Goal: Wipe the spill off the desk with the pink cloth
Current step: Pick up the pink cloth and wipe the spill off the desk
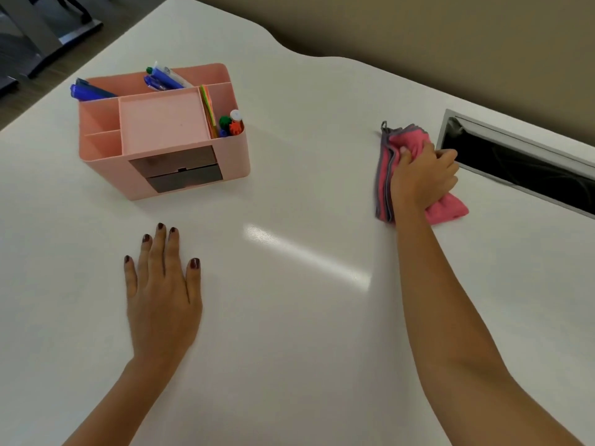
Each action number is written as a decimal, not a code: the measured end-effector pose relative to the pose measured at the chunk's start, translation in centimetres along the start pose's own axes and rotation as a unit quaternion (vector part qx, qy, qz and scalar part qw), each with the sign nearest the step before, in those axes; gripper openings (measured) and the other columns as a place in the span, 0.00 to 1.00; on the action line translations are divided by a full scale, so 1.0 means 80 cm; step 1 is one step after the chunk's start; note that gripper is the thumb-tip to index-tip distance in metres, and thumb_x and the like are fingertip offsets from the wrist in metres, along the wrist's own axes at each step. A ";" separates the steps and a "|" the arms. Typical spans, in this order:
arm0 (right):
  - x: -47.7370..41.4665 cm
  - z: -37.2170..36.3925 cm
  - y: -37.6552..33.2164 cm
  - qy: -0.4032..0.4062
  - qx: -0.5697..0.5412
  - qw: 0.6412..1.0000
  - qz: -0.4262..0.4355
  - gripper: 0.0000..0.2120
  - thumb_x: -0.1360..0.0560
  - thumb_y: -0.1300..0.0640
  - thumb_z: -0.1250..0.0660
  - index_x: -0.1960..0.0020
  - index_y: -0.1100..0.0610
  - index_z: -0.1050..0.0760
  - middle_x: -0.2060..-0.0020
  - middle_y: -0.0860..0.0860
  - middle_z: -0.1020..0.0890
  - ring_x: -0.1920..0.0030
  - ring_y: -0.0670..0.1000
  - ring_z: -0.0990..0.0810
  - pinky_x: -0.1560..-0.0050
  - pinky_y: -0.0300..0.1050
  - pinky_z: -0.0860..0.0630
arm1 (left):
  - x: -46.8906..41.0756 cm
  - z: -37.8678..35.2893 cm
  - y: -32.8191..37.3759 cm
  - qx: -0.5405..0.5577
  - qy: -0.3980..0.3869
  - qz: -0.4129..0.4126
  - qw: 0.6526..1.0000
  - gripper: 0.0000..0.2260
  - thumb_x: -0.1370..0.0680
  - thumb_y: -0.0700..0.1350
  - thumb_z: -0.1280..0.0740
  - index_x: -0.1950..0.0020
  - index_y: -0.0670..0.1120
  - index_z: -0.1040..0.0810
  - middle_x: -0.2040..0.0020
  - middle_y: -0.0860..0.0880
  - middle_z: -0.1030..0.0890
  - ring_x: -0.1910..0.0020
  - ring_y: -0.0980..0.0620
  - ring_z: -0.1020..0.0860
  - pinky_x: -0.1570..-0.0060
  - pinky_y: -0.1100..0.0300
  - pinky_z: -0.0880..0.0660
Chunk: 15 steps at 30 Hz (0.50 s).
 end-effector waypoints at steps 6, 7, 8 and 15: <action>-0.046 -0.035 -0.055 -0.017 0.004 0.999 0.034 0.18 0.23 0.45 0.40 0.39 0.56 0.27 0.39 0.57 0.28 0.40 0.58 0.31 0.38 0.52 0.37 | -0.001 0.001 0.002 0.008 -0.008 0.005 1.000 0.26 0.19 0.53 0.54 0.24 0.42 0.43 0.23 0.44 0.42 0.23 0.44 0.45 0.25 0.44 0.50; -0.048 -0.041 -0.066 -0.025 0.006 0.999 0.046 0.18 0.22 0.45 0.40 0.39 0.56 0.27 0.39 0.57 0.29 0.40 0.58 0.31 0.39 0.52 0.36 | -0.001 0.001 0.003 0.008 -0.009 0.005 1.000 0.26 0.19 0.53 0.54 0.24 0.42 0.44 0.23 0.44 0.42 0.23 0.44 0.45 0.25 0.45 0.50; -0.049 -0.046 -0.077 -0.035 0.009 0.998 0.058 0.19 0.22 0.45 0.40 0.39 0.55 0.28 0.39 0.57 0.29 0.40 0.58 0.31 0.39 0.52 0.36 | -0.002 0.001 0.003 0.008 -0.011 0.007 1.000 0.26 0.19 0.53 0.54 0.24 0.42 0.44 0.23 0.44 0.42 0.23 0.45 0.45 0.25 0.45 0.51; 0.036 -0.059 -0.157 -0.111 -0.006 0.966 0.232 0.20 0.22 0.45 0.42 0.37 0.55 0.28 0.39 0.56 0.29 0.41 0.58 0.30 0.41 0.52 0.34 | -0.003 -0.001 0.001 -0.004 -0.018 0.009 1.000 0.26 0.19 0.54 0.55 0.24 0.42 0.43 0.23 0.44 0.41 0.23 0.45 0.44 0.25 0.44 0.50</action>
Point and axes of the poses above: each hand's wrist, its own x-axis away from the middle knuckle, its own z-axis out of the back of the hand, y = z × x, the point moved 7 cm from there along -x, towards the middle knuckle
